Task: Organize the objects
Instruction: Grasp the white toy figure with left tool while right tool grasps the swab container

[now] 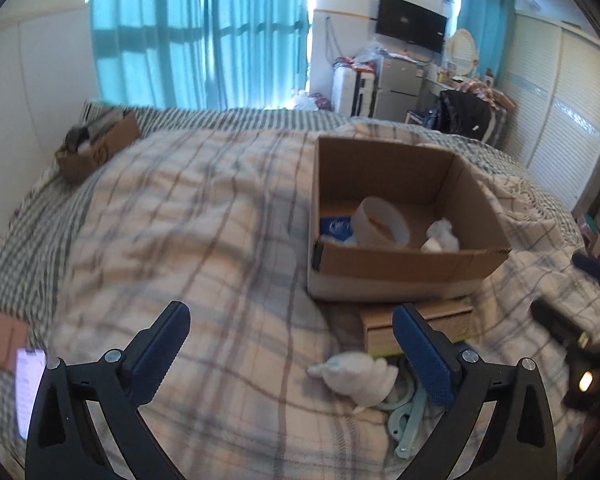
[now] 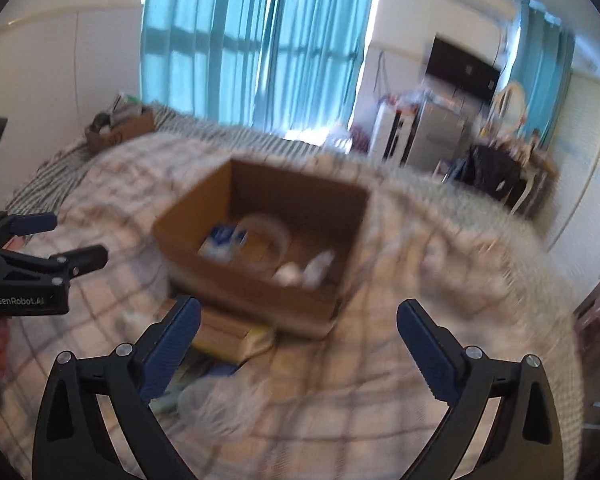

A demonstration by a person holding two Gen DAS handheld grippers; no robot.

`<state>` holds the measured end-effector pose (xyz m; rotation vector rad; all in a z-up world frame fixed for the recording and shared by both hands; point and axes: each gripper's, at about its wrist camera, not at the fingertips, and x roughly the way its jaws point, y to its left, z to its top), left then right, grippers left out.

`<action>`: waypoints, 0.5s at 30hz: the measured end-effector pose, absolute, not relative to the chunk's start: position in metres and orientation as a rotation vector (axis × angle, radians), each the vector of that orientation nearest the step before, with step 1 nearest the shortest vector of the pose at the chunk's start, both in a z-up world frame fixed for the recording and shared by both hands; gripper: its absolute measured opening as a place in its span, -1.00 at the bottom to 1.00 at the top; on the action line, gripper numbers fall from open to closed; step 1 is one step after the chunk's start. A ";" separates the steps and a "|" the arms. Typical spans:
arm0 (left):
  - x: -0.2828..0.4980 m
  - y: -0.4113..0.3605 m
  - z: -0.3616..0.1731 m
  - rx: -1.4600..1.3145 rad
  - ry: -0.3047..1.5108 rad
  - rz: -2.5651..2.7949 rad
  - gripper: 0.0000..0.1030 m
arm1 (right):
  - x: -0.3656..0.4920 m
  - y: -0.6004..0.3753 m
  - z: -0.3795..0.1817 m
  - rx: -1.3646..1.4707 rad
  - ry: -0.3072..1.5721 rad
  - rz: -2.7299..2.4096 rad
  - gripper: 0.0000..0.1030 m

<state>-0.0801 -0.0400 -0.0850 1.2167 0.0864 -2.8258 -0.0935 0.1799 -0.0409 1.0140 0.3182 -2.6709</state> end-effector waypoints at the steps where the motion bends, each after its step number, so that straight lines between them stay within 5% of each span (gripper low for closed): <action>1: -0.080 -0.041 -0.094 1.243 0.087 -2.814 1.00 | -0.094 0.174 -0.058 1.088 0.295 -2.625 0.92; 10: -0.076 -0.062 -0.125 1.362 0.165 -2.769 1.00 | -0.110 0.144 -0.135 1.403 0.324 -2.475 0.91; 13: -0.075 -0.059 -0.128 1.373 0.150 -2.785 1.00 | -0.115 0.149 -0.148 1.488 0.303 -2.433 0.35; 15: -0.075 -0.054 -0.128 1.385 0.128 -2.790 1.00 | -0.113 0.149 -0.147 1.499 0.325 -2.431 0.31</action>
